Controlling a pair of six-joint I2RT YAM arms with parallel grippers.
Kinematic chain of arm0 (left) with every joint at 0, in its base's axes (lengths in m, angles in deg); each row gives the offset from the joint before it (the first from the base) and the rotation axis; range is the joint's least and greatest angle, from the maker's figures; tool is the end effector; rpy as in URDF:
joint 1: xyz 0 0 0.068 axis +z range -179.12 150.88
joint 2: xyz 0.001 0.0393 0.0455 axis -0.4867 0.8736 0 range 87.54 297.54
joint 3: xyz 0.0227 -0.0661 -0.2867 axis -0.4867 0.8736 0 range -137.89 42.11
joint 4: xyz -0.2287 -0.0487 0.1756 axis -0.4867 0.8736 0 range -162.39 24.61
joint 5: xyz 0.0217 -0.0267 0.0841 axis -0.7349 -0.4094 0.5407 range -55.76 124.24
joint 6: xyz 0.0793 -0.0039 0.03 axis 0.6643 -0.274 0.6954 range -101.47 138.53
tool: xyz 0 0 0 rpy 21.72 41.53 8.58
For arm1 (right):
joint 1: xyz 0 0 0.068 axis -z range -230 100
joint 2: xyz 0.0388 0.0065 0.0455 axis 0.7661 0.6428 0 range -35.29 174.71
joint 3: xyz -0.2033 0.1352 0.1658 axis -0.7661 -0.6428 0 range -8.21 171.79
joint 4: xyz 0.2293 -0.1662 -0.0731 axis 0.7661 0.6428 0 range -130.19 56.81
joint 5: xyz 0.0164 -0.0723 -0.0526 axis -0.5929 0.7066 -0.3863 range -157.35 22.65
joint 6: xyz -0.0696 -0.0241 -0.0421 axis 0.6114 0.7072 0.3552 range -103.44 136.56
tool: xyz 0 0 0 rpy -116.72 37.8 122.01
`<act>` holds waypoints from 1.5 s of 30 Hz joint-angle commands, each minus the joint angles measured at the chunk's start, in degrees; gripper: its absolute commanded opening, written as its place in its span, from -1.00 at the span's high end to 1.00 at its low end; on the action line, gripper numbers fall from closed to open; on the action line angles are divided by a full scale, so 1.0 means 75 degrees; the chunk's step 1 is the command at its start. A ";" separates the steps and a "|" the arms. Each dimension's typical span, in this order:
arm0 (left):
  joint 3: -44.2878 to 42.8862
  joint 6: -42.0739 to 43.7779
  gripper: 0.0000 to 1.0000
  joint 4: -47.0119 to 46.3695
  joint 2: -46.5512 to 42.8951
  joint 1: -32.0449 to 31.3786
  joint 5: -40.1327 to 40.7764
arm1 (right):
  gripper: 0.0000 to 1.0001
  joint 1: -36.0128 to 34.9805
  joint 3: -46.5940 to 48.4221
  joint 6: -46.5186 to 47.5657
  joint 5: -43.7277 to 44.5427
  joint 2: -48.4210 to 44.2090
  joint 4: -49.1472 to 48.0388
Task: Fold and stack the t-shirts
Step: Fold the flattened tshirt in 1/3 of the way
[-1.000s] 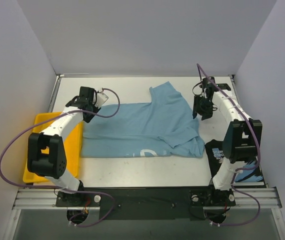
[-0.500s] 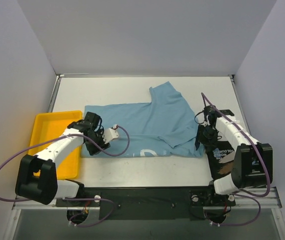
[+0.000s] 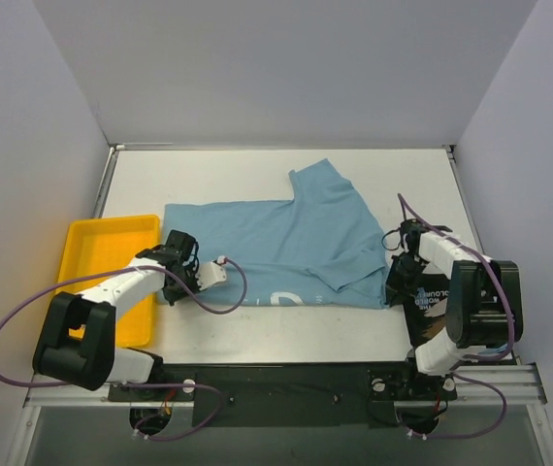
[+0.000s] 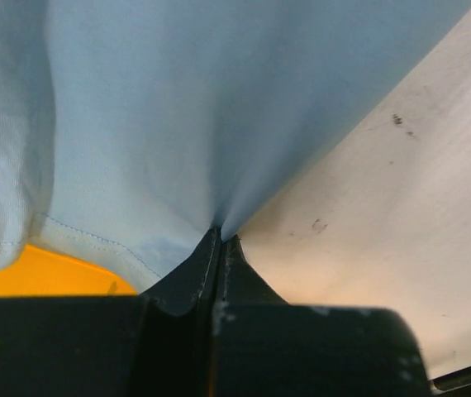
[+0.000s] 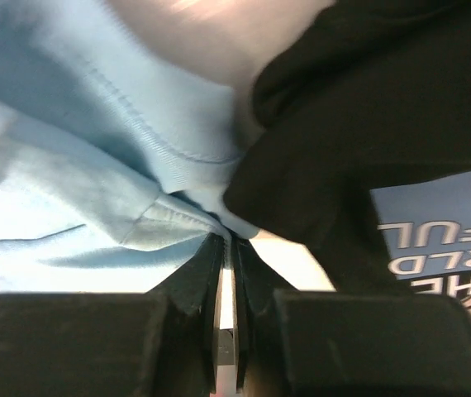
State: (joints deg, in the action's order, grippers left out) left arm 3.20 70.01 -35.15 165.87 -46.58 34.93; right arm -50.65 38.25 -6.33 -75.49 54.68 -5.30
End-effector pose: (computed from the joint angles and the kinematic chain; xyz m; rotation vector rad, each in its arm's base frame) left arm 0.2378 -0.0739 0.1199 1.6510 2.4084 0.1167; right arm 0.2922 0.0138 0.1079 0.5501 2.9093 0.2677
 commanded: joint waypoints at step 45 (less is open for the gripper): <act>-0.4389 0.0942 -0.21 0.4739 0.0861 0.0075 -0.1496 | -0.30 -0.0336 0.5403 0.0719 -0.0776 0.0307 0.4829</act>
State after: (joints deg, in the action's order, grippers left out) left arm -14.86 79.10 -2.15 166.41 -49.02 30.40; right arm -51.24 63.93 -3.91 -76.96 55.80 26.90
